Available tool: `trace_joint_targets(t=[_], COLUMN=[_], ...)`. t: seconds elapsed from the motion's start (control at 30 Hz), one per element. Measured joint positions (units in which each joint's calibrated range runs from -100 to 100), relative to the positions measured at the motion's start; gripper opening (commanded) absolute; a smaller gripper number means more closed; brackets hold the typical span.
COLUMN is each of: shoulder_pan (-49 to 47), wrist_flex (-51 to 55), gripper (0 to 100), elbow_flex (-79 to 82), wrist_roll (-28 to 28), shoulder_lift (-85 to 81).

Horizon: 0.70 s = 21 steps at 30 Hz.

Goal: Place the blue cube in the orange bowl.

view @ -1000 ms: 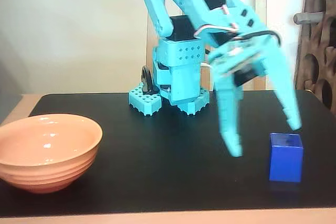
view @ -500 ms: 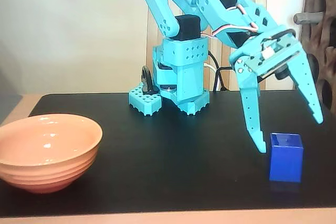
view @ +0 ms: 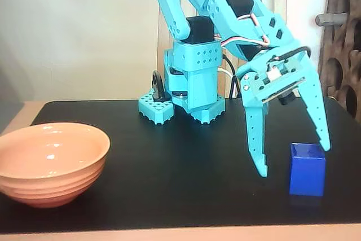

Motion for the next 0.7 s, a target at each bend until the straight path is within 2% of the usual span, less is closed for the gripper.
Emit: trace_joint_targets(t=[0.6, 0.7], shoulder_pan=[0.09, 0.09], wrist_flex=[-0.79, -0.79], gripper=[32, 25], elbow_flex=[-0.18, -0.18], wrist_roll=[0.00, 0.00], shoulder_lift=[5.69, 5.69])
